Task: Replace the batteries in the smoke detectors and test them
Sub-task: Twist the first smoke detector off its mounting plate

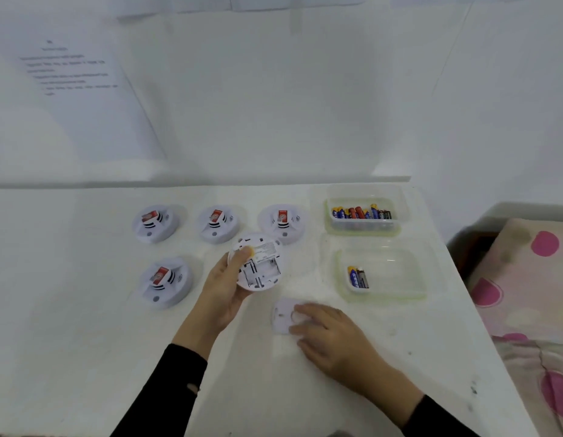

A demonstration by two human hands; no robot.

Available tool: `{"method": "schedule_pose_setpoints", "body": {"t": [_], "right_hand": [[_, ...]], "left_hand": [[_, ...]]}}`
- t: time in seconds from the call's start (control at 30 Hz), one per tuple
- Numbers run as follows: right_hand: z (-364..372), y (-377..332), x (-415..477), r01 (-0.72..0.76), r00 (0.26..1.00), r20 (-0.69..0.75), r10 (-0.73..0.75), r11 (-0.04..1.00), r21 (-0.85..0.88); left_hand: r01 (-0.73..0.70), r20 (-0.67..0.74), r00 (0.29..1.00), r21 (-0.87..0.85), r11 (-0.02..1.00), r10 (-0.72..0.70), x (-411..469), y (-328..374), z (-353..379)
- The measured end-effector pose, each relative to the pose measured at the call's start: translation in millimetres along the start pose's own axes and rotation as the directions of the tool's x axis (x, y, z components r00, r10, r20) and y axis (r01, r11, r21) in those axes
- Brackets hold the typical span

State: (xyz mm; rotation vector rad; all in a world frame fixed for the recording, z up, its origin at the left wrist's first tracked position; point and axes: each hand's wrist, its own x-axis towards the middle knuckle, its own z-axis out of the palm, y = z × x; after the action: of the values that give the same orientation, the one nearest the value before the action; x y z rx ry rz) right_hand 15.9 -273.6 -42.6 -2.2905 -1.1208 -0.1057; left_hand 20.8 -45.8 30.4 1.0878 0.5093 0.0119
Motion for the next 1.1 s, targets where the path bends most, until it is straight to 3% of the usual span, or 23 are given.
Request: {"method": "schedule_pose_setpoints", "body": {"t": [0.13, 0.3, 0.5, 0.63, 0.9, 1.1], "right_hand": [[7, 8, 5, 0.029, 1.0, -0.012, -0.028, 0.999, 0.017], [11, 17, 23, -0.031, 0.997, -0.061, 0.035, 0.997, 0.073], [14, 20, 36, -0.091, 0.991, -0.087, 0.1, 0.99, 0.104], [10, 18, 37, -0.196, 0.975, -0.056, 0.215, 0.952, 0.235], [5, 13, 34, -0.314, 0.94, -0.002, 0.34, 0.869, 0.382], [0, 5, 36, -0.318, 0.933, -0.015, 0.359, 0.846, 0.429]], "left_hand": [[-0.015, -0.02, 1.0, 0.148, 0.989, 0.018, -3, -8, -10], [-0.069, -0.117, 0.984, 0.453, 0.889, 0.136, 5, -19, -19], [-0.127, -0.119, 0.965, 0.572, 0.811, 0.235, 8, -26, -18], [-0.168, -0.118, 0.944, 0.632, 0.756, 0.309, 11, -27, -14], [-0.161, -0.127, 0.938, 0.666, 0.729, 0.323, 17, -24, -14], [-0.147, -0.129, 0.94, 0.681, 0.718, 0.315, 17, -24, -19]]}}
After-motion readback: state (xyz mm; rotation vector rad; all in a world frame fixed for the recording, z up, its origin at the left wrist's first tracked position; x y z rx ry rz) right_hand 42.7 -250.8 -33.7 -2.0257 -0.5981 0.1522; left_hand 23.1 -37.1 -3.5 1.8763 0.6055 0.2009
